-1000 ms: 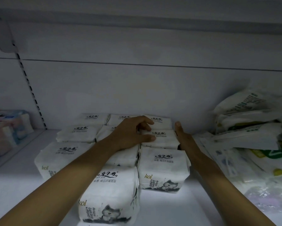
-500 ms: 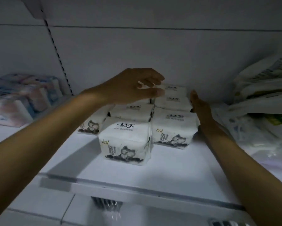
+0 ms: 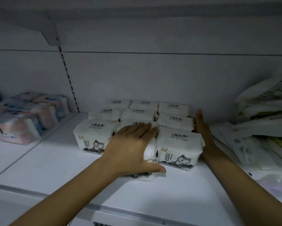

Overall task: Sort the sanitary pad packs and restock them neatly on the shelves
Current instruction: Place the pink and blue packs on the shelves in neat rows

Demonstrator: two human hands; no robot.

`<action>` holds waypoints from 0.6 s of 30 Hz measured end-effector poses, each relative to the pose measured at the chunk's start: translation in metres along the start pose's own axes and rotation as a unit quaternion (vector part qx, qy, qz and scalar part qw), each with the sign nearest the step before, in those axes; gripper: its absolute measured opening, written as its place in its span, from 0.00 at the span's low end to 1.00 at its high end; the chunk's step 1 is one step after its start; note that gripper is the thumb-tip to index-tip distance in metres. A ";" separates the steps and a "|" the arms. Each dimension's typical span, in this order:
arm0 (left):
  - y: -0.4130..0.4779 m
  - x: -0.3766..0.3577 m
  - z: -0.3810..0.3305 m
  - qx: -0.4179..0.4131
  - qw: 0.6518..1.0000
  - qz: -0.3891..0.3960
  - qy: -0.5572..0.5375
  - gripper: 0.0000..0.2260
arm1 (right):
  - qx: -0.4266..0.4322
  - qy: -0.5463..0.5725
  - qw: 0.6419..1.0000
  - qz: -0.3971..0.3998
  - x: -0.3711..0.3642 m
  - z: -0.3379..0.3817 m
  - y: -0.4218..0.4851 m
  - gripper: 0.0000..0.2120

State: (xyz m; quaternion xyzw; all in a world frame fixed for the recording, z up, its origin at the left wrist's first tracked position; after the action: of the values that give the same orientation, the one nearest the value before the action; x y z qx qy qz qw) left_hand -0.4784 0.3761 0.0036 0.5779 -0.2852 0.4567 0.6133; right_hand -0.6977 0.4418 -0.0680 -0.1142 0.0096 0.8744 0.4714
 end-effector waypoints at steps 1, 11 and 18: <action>-0.001 -0.001 -0.001 -0.002 1.000 0.002 -0.003 0.47 | -0.002 0.023 1.000 -0.007 0.001 0.005 -0.002 0.26; -0.001 -0.002 -0.002 -0.005 1.000 -0.008 0.007 0.42 | 0.172 -0.335 0.926 0.022 -0.013 0.074 -0.078 0.17; -0.007 0.005 0.001 -0.031 0.994 0.012 -0.106 0.46 | 0.314 -0.650 0.692 -0.012 -0.058 0.031 -0.126 0.30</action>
State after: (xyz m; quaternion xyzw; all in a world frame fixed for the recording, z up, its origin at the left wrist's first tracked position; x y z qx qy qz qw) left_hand -0.4696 0.3773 0.0047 0.6005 -0.3697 0.3914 0.5912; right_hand -0.5692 0.4678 -0.0147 0.6369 -0.0266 0.6709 0.3789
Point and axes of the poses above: each hand's wrist, its own y-axis towards the middle knuckle, its own x-axis out of the back of the hand, z = x × y, the point moved 8 cm from there along y, towards the middle knuckle, and after that the axes turned 4 degrees about -x, right-handed, at the moved point
